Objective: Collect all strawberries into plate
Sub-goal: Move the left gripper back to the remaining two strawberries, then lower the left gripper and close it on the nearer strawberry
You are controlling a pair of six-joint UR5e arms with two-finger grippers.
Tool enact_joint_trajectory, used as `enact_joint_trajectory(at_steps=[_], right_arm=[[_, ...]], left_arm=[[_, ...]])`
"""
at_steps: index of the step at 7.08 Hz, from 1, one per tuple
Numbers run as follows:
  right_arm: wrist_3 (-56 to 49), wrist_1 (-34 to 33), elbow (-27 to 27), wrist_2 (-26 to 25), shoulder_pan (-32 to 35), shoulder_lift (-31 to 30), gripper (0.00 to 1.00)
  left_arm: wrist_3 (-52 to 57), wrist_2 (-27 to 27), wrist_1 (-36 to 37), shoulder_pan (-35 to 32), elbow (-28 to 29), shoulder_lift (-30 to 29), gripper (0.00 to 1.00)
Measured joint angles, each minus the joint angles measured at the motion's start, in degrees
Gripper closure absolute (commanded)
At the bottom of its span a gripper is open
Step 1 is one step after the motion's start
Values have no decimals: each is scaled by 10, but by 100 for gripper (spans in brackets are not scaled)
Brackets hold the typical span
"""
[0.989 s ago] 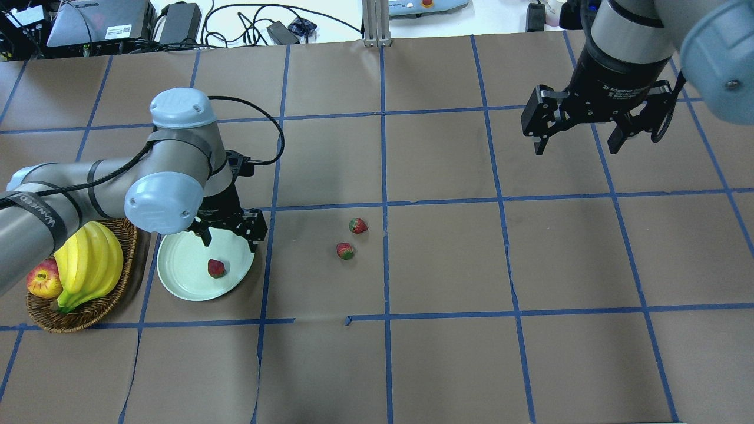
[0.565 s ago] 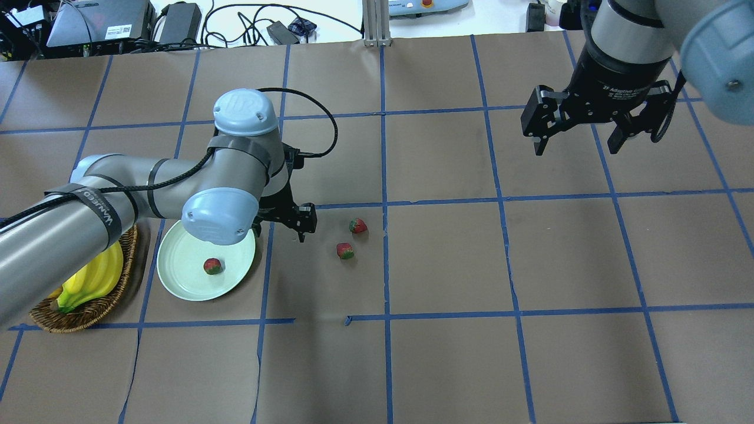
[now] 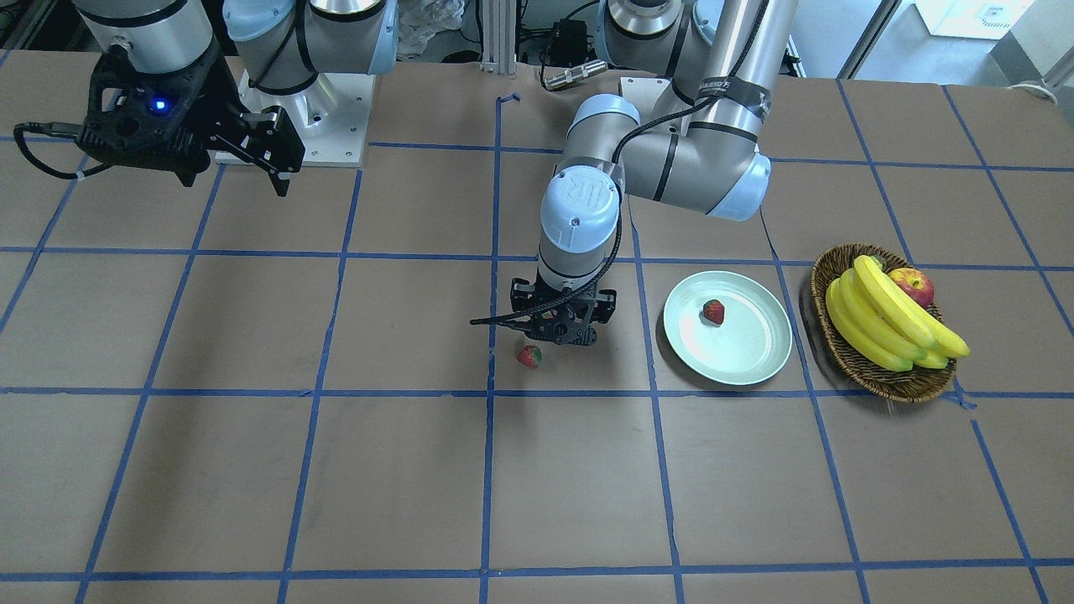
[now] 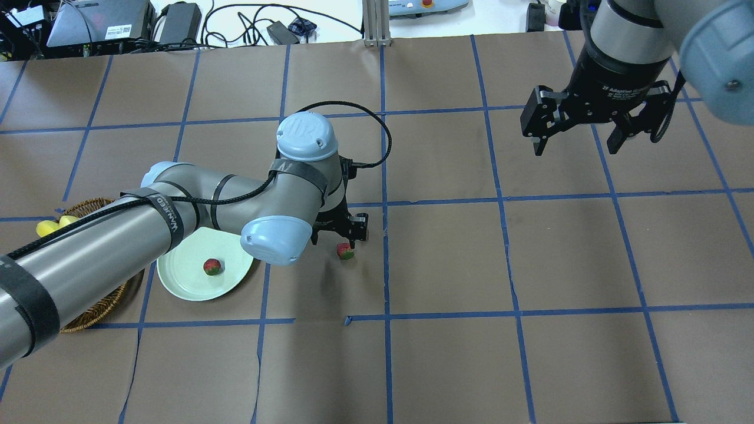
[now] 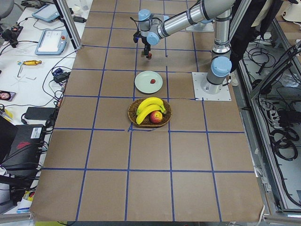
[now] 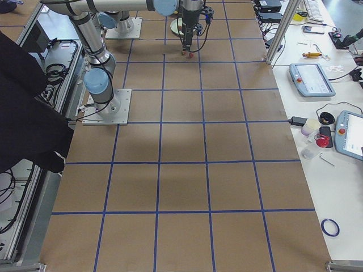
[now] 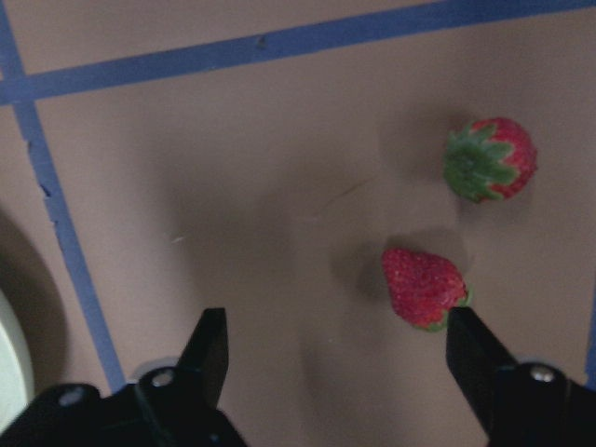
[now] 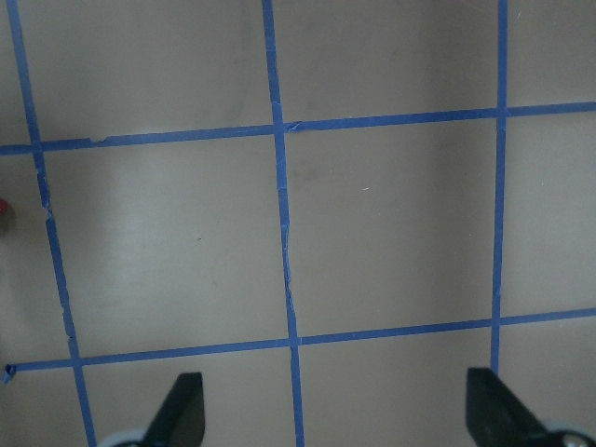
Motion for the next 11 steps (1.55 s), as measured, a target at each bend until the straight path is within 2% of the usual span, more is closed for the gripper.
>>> enact_joint_trajectory(at_steps=[2, 3, 4, 7, 8, 11], right_arm=[[1, 0, 0, 0, 0, 0, 0], [1, 0, 0, 0, 0, 0, 0], [1, 0, 0, 0, -1, 0, 0], [0, 0, 0, 0, -2, 0, 0], [0, 0, 0, 0, -2, 0, 0], [0, 0, 0, 0, -2, 0, 0]], left_arm=[[-1, -9, 10, -4, 0, -14, 28], [1, -10, 11, -4, 0, -17, 38], [1, -11, 11, -4, 0, -20, 55], [2, -10, 10, -4, 0, -25, 93], [3, -10, 10, -4, 0, -25, 96], [21, 0, -2, 0, 9, -6, 95]])
